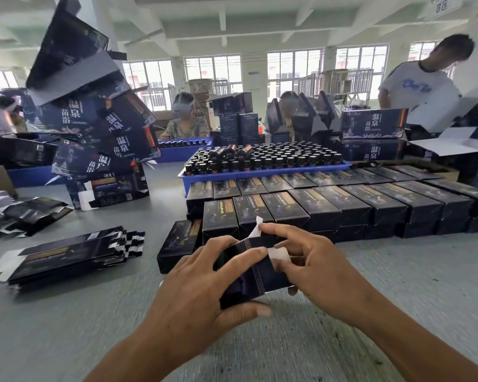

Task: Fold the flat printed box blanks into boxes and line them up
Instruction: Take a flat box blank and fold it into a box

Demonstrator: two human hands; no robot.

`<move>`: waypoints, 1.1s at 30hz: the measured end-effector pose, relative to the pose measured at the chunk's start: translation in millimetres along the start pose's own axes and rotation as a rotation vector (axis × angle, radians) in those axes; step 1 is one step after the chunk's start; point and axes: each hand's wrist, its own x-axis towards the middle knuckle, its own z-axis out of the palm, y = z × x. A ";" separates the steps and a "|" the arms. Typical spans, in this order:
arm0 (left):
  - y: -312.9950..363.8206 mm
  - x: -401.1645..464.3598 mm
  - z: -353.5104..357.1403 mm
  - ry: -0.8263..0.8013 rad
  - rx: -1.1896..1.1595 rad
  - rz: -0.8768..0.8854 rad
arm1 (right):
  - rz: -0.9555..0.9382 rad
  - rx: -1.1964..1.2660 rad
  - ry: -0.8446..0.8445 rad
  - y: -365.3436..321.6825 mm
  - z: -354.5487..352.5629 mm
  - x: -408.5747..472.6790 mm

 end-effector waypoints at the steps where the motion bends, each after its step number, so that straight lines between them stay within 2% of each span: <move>1: -0.2 0.7 -0.9 0.006 0.002 -0.007 | 0.001 -0.005 -0.001 -0.1 1.0 -0.6; 9: 0.8 -0.3 -3.5 0.100 -0.044 -0.068 | -0.041 -0.003 0.063 -4.0 7.6 -4.4; 18: -1.1 -0.2 -1.5 0.128 0.009 -0.035 | -0.063 -0.022 0.108 -4.1 8.9 -6.1; 24: -2.6 -0.5 1.8 0.072 0.030 -0.033 | -0.059 -0.110 0.100 -1.9 7.5 -7.0; 29: -6.4 -1.0 2.4 0.057 0.102 -0.020 | -0.006 -0.102 0.024 1.0 4.8 -4.8; 33: -9.8 -0.7 1.0 0.067 0.085 -0.056 | 0.062 0.067 -0.217 -4.1 -5.6 -5.3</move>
